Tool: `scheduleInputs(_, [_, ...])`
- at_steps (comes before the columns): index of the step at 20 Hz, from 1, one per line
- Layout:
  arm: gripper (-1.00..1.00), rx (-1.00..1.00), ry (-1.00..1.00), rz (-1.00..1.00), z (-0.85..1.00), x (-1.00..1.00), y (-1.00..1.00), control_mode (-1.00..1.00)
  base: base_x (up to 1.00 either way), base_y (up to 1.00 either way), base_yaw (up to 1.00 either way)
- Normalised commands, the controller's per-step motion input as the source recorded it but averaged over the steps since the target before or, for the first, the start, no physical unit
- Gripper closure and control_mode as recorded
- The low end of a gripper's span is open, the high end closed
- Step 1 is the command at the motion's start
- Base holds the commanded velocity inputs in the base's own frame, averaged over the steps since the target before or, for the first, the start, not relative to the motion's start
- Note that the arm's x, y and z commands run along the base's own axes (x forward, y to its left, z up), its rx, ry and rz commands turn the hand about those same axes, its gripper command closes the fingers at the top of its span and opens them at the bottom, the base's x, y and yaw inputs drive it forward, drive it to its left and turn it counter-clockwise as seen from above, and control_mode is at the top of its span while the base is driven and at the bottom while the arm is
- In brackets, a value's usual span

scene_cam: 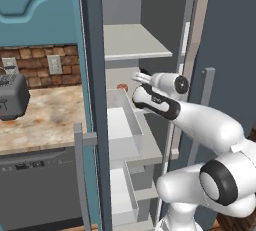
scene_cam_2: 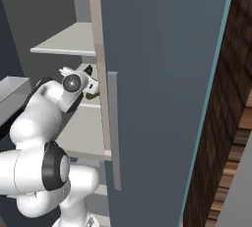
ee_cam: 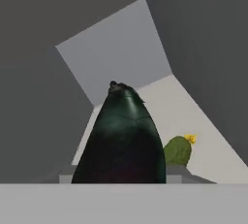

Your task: Take the peach and eggplant from the highest rack and move them to the second highest rack where the fish and cucumber are located, to maximize freezer space. Close the freezer door after rearranging.

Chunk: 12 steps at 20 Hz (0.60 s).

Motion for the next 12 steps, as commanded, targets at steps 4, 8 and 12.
scheduleInputs(4, [1.0, 0.0, 0.07, 0.0, -0.15, 0.14, 0.11, -1.0, 0.0, 0.0, 0.0])
scheduleInputs(8, [1.0, 0.0, 0.05, 0.0, -0.23, 0.17, 0.03, -1.0, 0.0, 0.0, 0.0])
scheduleInputs(12, [1.0, 0.0, 0.0, 0.0, -0.06, 0.19, 0.01, -1.0, 0.0, 0.0, 0.0])
